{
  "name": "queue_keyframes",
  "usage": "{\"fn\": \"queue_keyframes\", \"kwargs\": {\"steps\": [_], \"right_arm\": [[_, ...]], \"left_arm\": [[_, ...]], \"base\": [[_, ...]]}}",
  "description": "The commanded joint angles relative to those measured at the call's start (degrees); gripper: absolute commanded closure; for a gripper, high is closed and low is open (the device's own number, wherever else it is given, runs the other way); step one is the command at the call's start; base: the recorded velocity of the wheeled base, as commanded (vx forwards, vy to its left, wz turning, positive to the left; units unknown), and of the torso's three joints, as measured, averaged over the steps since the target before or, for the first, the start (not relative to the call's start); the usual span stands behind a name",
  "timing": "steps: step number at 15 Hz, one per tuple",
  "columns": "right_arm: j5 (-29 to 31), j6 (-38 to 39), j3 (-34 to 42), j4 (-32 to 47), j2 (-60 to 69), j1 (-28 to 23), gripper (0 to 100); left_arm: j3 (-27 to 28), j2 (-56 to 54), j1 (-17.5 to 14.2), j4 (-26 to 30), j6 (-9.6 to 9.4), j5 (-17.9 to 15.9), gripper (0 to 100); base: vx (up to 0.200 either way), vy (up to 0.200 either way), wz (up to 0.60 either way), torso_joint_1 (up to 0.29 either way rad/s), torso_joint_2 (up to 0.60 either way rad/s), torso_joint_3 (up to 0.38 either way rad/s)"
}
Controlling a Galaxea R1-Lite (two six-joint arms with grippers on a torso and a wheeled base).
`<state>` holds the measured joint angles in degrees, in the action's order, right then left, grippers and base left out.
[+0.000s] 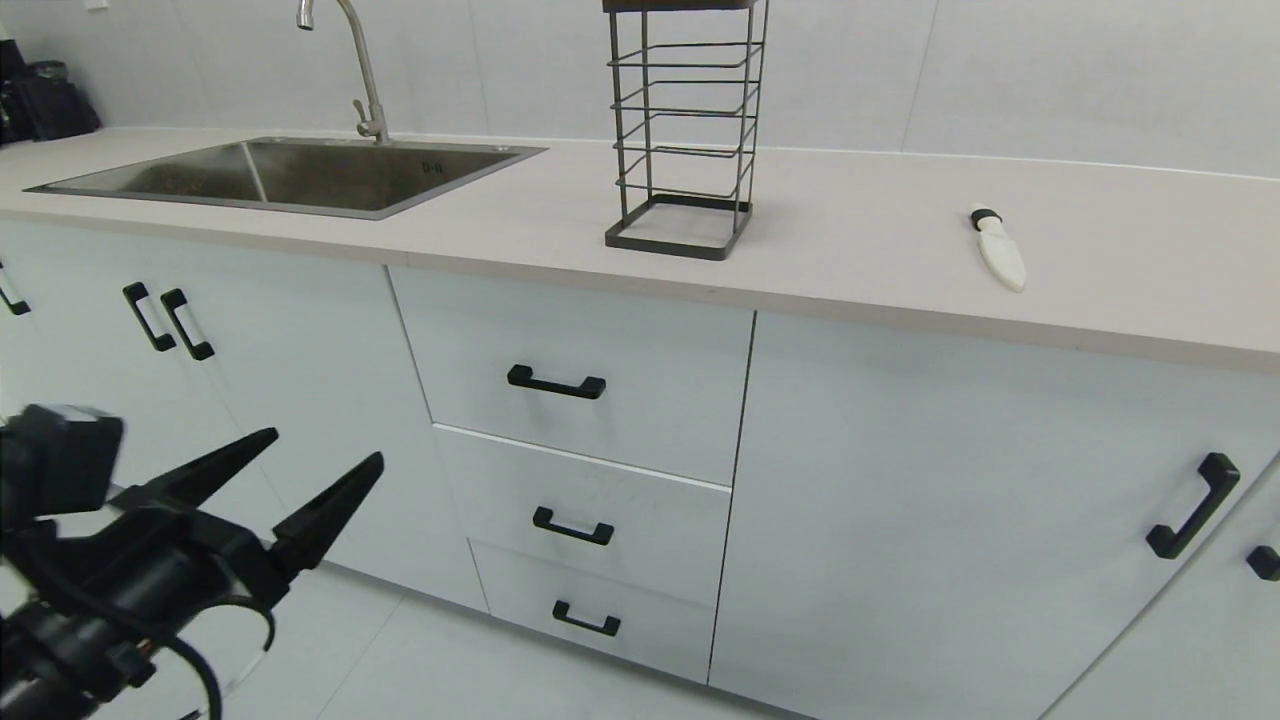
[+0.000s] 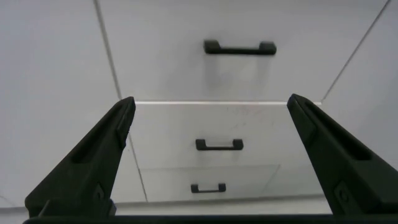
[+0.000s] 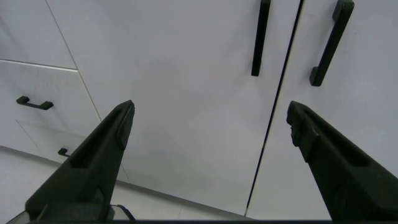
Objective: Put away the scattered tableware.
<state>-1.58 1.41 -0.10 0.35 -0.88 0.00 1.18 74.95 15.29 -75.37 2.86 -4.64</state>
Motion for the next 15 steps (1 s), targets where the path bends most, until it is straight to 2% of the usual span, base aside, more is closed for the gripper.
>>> {"fn": "queue_keyframes", "kwargs": {"steps": [1, 4, 5, 6, 8, 9, 10, 11, 12, 13, 14, 15], "right_arm": [[-0.09, -0.01, 0.01, 0.0, -0.09, 0.0, 0], [0.0, -0.01, 0.01, 0.0, -0.09, 0.0, 0], [0.0, -0.01, 0.01, 0.0, -0.09, 0.0, 0], [0.0, -0.01, 0.01, 0.0, -0.09, 0.0, 0], [0.0, -0.01, 0.01, 0.0, -0.09, 0.0, 0], [0.0, -0.01, 0.01, 0.0, -0.09, 0.0, 0], [0.0, -0.01, 0.01, 0.0, -0.09, 0.0, 0], [0.0, -0.01, 0.01, 0.0, -0.09, 0.0, 0], [-0.09, -0.01, 0.01, 0.0, -0.09, 0.0, 0], [0.0, -0.01, 0.01, 0.0, -0.09, 0.0, 0], [-0.09, -0.01, 0.01, 0.0, -0.09, 0.0, 0], [0.0, -0.01, 0.01, 0.0, -0.09, 0.0, 0]], "left_arm": [[-1.18, -21.16, -3.95, 9.72, -0.49, -0.01, 0], [-1.09, -36.72, -4.04, 25.45, -0.49, -0.19, 0], [-1.01, -39.35, -4.04, 27.65, -0.49, -0.19, 0], [-1.18, -46.47, -4.65, 32.66, -0.32, -0.8, 0], [-1.09, -54.21, -7.2, 38.99, 0.12, -1.6, 0], [-1.09, -62.56, -7.82, 47.43, -0.05, -2.12, 0], [-1.01, -65.46, -7.82, 50.77, -0.23, -2.12, 0], [-1.01, -69.94, -8.34, 57.18, -0.58, -1.86, 0], [-1.01, -69.5, -8.87, 56.57, 0.04, -1.42, 0], [-1.18, -69.67, -10.8, 57.8, 0.04, -0.1, 0], [-1.09, -71.7, -14.41, 63.25, -0.32, 1.22, 0], [-1.18, -74.95, -15.55, 71.77, -0.84, 1.48, 0]], "base": [[0.0, 0.0, 0.0, 0.0, 0.0, 0.0], [0.0, 0.0, 0.0, 0.0, 0.0, 0.0], [0.0, 0.0, 0.0, 0.0, 0.0, 0.0], [0.0, 0.0, 0.0, 0.0, 0.0, 0.0], [0.0, 0.0, 0.0, 0.0, 0.0, 0.0], [0.0, 0.0, 0.0, 0.0, 0.0, 0.0], [0.0, 0.0, 0.0, 0.0, 0.0, 0.0], [0.0, 0.0, 0.0, 0.0, 0.0, 0.0], [0.0, 0.0, 0.0, 0.0, 0.0, 0.0], [0.0, 0.0, 0.0, 0.0, 0.0, 0.0], [0.0, 0.0, 0.0, 0.0, 0.0, 0.0], [0.0, 0.0, 0.0, 0.0, 0.0, 0.0]]}}
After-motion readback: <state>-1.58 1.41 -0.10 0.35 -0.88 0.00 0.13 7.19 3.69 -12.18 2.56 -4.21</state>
